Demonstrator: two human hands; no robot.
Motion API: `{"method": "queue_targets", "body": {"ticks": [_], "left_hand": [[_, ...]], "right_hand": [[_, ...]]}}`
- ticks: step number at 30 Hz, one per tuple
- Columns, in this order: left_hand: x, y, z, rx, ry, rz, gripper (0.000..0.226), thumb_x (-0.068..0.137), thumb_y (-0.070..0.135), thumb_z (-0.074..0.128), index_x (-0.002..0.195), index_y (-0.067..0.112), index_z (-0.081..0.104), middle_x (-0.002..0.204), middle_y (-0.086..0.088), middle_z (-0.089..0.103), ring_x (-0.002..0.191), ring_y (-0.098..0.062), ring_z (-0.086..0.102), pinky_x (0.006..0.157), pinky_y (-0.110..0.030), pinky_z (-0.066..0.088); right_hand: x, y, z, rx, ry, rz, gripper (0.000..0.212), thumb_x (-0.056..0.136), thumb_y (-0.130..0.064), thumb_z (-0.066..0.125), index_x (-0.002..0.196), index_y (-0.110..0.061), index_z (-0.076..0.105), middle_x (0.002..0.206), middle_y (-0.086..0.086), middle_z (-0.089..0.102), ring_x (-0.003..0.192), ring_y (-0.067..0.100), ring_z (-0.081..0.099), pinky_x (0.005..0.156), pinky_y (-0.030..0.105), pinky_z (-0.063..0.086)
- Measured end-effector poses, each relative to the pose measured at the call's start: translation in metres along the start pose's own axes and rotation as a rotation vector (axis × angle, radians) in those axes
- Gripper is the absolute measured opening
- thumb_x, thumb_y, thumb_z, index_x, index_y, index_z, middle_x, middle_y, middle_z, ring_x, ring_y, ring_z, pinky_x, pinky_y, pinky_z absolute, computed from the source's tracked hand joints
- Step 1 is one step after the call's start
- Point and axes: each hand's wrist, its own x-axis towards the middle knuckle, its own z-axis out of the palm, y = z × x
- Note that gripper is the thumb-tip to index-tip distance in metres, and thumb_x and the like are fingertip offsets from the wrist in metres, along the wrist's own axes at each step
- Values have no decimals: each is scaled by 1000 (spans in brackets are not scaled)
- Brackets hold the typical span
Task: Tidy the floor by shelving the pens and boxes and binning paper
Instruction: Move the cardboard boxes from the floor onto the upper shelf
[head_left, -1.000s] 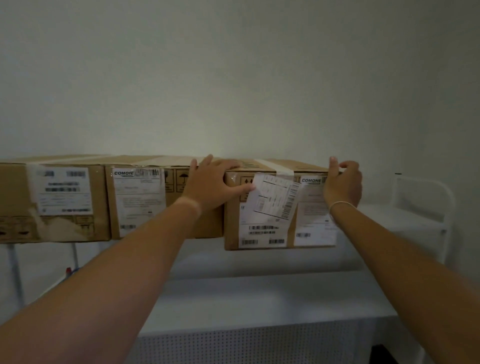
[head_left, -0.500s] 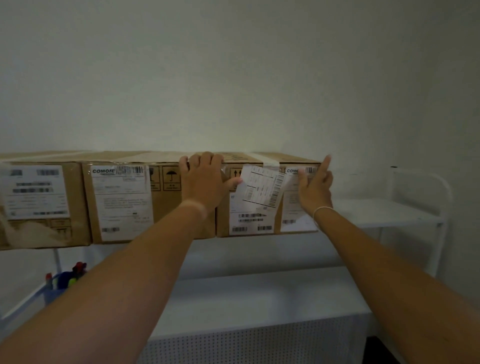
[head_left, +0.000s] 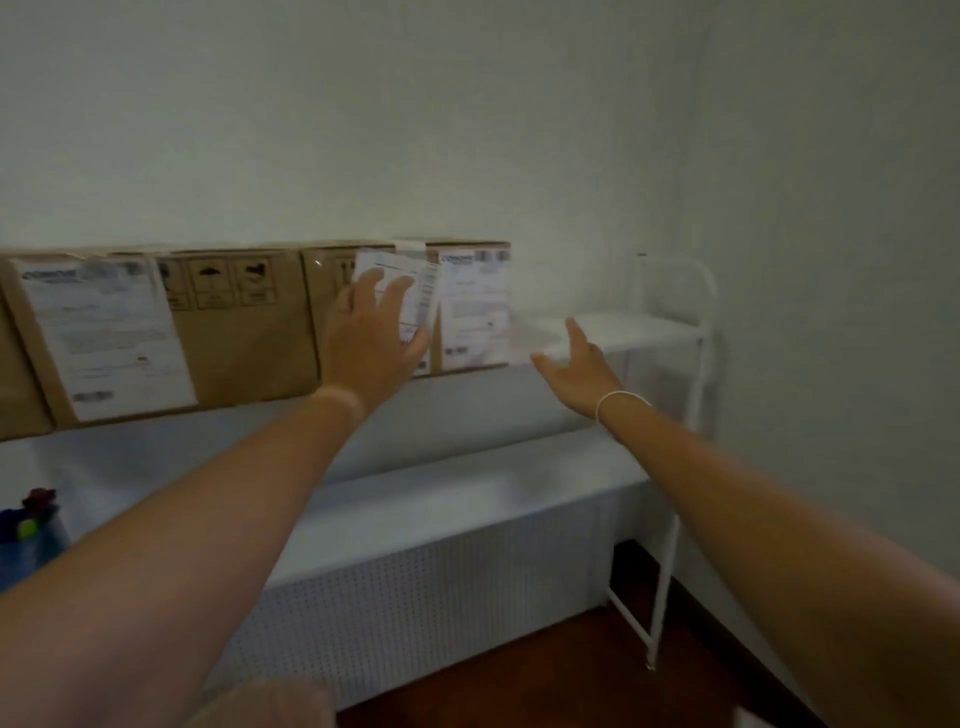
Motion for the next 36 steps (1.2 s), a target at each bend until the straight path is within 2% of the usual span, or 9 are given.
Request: {"method": "queue_targets", "body": {"ticks": [8, 12, 18, 22, 24, 27, 29, 31, 36], "left_hand": [[-54, 110, 58, -385, -284, 61, 55, 86, 34, 58, 136, 15, 45, 137, -13, 46, 124, -34, 46, 101, -43, 41], [-87, 169, 90, -444, -431, 87, 56, 86, 41, 57, 135, 16, 46, 139, -14, 46, 125, -37, 44, 102, -45, 40], [-142, 252, 146, -578, -714, 77, 63, 87, 53, 49, 140, 21, 39, 145, -11, 42, 130, -31, 42, 106, -41, 37], [-186, 303, 190, -621, -893, 75, 63, 87, 57, 47, 141, 26, 36, 148, -9, 39, 133, -30, 40, 106, -41, 36], [-210, 318, 212, -639, -973, 55, 64, 86, 59, 46, 140, 28, 36, 149, -7, 37, 135, -28, 38, 104, -39, 37], [-247, 336, 253, -659, -1096, -17, 65, 85, 62, 44, 141, 30, 34, 151, -4, 33, 134, -27, 39, 93, -29, 44], [-273, 344, 284, -652, -1165, -80, 65, 85, 61, 44, 141, 29, 34, 149, -6, 36, 133, -27, 40, 101, -35, 40], [-302, 346, 315, -629, -1229, -147, 66, 84, 60, 45, 141, 28, 35, 148, -6, 39, 134, -26, 40, 107, -40, 36], [-378, 348, 399, -585, -1419, -323, 67, 86, 55, 49, 143, 26, 32, 151, -8, 35, 137, -27, 35, 109, -45, 33]], "right_hand": [[-88, 101, -62, -77, 67, 226, 79, 87, -49, 51, 149, -20, 12, 155, 9, 24, 139, 29, 29, 112, 38, 26], [-141, 149, -99, -90, 129, 334, 76, 86, -48, 53, 147, -20, 18, 149, 13, 33, 134, 32, 36, 106, 37, 32], [-213, 240, -142, -63, 170, 509, 82, 83, -53, 54, 148, -19, 17, 154, 9, 24, 140, 28, 27, 112, 44, 26], [-257, 311, -160, -54, 230, 655, 86, 79, -57, 56, 147, -18, 21, 153, 8, 30, 138, 27, 31, 109, 38, 29], [-275, 342, -159, -43, 247, 728, 87, 77, -60, 56, 146, -18, 22, 152, 8, 32, 137, 26, 33, 107, 36, 30], [-294, 394, -149, 39, 268, 827, 87, 78, -56, 59, 146, -16, 22, 151, 11, 32, 137, 27, 34, 110, 37, 30], [-307, 429, -133, 85, 254, 896, 87, 78, -55, 59, 146, -16, 22, 151, 9, 33, 136, 26, 34, 108, 37, 32], [-319, 464, -116, 100, 251, 958, 83, 80, -54, 58, 146, -17, 23, 149, 7, 37, 134, 25, 38, 101, 31, 35], [-348, 554, -69, 180, 204, 1163, 80, 83, -51, 56, 147, -20, 20, 151, 11, 32, 135, 28, 37, 99, 36, 36]]}}
